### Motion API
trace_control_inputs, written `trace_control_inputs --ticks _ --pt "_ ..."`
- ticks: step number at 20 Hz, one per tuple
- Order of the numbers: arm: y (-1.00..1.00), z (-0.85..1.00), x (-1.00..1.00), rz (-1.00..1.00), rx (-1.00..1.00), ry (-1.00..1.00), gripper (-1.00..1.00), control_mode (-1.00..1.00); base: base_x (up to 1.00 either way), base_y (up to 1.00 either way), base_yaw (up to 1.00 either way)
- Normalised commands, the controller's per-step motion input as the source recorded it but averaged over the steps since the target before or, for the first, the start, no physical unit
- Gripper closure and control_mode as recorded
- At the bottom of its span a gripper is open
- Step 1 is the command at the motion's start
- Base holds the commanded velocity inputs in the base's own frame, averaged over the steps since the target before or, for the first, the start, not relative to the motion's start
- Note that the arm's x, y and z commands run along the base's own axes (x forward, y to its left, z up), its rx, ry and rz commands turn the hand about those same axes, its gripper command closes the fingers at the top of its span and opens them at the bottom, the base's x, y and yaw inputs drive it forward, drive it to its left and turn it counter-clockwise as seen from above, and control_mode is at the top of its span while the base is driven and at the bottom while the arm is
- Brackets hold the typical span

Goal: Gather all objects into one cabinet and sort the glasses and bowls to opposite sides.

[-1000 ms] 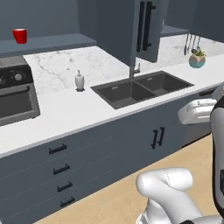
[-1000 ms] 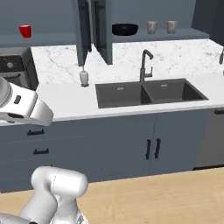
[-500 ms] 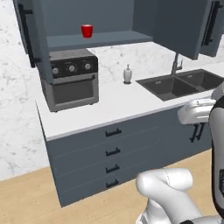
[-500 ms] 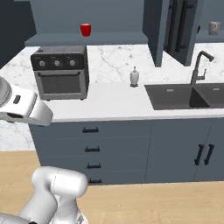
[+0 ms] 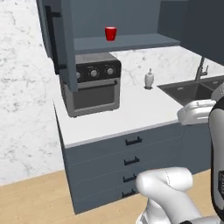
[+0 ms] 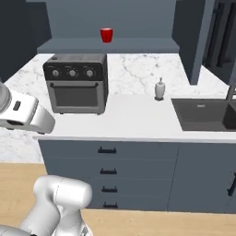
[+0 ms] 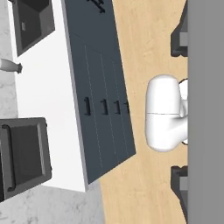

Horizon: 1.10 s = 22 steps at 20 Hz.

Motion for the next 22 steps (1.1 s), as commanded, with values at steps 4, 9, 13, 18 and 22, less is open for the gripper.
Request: trace_control_inputs --ticks 4,9,13,18,22 --pt "0.00 0.00 0.00 0.00 0.00 0.00 -1.00 1.00 0.65 -0.02 0.20" --pt "0.00 0.00 0.00 0.00 0.00 0.00 -1.00 1.00 0.54 -0.30 0.22" --pt "0.00 0.00 0.00 0.00 0.00 0.00 -1.00 1.00 0.37 -0.47 0.12" --pt "0.00 0.00 0.00 0.00 0.00 0.00 -1.00 1.00 0.50 -0.33 0.07" --pt "0.00 0.00 0.00 0.00 0.00 0.00 -1.00 1.00 0.60 0.00 0.00"
